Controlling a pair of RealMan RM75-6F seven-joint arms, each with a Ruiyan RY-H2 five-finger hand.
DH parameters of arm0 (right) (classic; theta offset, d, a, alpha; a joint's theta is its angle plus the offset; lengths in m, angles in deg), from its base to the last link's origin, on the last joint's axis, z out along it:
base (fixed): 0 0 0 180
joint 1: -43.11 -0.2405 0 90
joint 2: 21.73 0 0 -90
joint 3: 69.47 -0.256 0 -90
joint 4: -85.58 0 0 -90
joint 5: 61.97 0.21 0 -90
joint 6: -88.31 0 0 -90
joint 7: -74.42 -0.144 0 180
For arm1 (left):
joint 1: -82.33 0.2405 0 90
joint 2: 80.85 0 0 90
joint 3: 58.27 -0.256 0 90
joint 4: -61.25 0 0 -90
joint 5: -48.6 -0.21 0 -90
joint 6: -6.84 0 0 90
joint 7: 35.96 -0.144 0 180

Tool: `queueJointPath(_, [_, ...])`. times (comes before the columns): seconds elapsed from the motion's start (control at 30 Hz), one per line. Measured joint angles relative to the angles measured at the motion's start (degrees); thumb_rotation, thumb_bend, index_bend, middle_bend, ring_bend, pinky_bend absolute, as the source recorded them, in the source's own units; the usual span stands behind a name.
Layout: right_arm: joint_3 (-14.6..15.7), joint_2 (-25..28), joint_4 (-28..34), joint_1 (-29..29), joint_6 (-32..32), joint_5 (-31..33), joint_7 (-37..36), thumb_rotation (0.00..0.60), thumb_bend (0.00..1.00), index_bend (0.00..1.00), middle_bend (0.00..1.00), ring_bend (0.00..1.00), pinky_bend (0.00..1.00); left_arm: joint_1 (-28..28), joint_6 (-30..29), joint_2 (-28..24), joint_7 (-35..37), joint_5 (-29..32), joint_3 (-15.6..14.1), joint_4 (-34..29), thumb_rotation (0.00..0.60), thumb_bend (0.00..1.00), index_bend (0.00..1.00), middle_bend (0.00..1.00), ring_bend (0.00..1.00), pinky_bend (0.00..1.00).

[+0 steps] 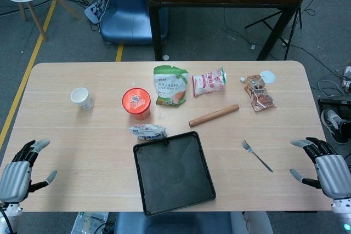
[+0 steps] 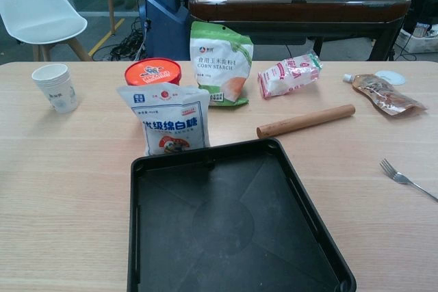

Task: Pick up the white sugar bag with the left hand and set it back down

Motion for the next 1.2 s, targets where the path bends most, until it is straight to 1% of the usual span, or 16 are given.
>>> queueJointPath(0.3, [-0.5, -0.16, 0.04, -0.9, -1.13, 0.35, 0.06, 0.6, 0.17, 0.28, 0.31, 0.2, 0.22, -0.34, 0.38, 0.26, -0.27, 0.49, 0.38, -0.14, 0.6, 0.21, 0.19, 0.17, 0.1, 0.16])
queueJointPath(0.57, [-1.42, 0.41, 0.26, -0.75, 0.57, 0.47, -0.22, 0.6, 0.18, 0.28, 0.31, 0.2, 0.22, -1.01, 0.76, 0.08, 0.83, 0.58, 1.04, -0.22, 0.6, 0.21, 0.19, 0.17, 0.1, 0.16])
queueJointPath(0.73, [-2.89, 1.1, 1.08, -0.41, 2.29, 1.6, 0.63, 0.6, 0.18, 0.28, 0.31, 0.2, 0.22, -2.86, 2.76, 0.03, 2.95, 0.18, 1.69, 0.39, 0.6, 0.21, 0.19, 0.17, 0.1, 0.16])
queueJointPath(0.87, [-3.78, 1.98, 2.34, -0.32, 3.01, 2.25, 0.96, 0.6, 0.18, 0.28, 0.31, 0.2, 0.2, -5.03, 5.43, -0.11, 5.98, -0.59, 2.13, 1.2, 0.6, 0.21, 0.19, 0.17, 0.1, 0.16])
queueJointPath(0.97, [-4.42, 2.53, 3.24, -0.23, 3.58, 2.78, 1.24, 0.6, 0.17, 0.28, 0.31, 0.19, 0.2, -7.21, 8.18, -0.11, 9.76, -0.91, 2.6, 2.1, 0.6, 0.21, 0.17, 0.17, 0.1, 0.16])
queueJointPath(1.07, [-4.67, 2.98, 4.09, -0.11, 4.01, 2.84, 1.89, 0.6, 0.18, 0.28, 0.31, 0.19, 0.2, -10.08, 12.09, -0.13, 14.15, -1.38, 2.98, 3.38, 0.6, 0.21, 0.15, 0.17, 0.1, 0.16])
queueJointPath(1.2, [-4.49, 3.3, 5.07, 0.12, 4.24, 2.34, 2.72, 0.6, 0.18, 0.28, 0.31, 0.19, 0.2, -15.33, 18.9, 0.22, 18.81, -1.82, 3.61, 6.32, 0.6, 0.21, 0.13, 0.15, 0.1, 0.15])
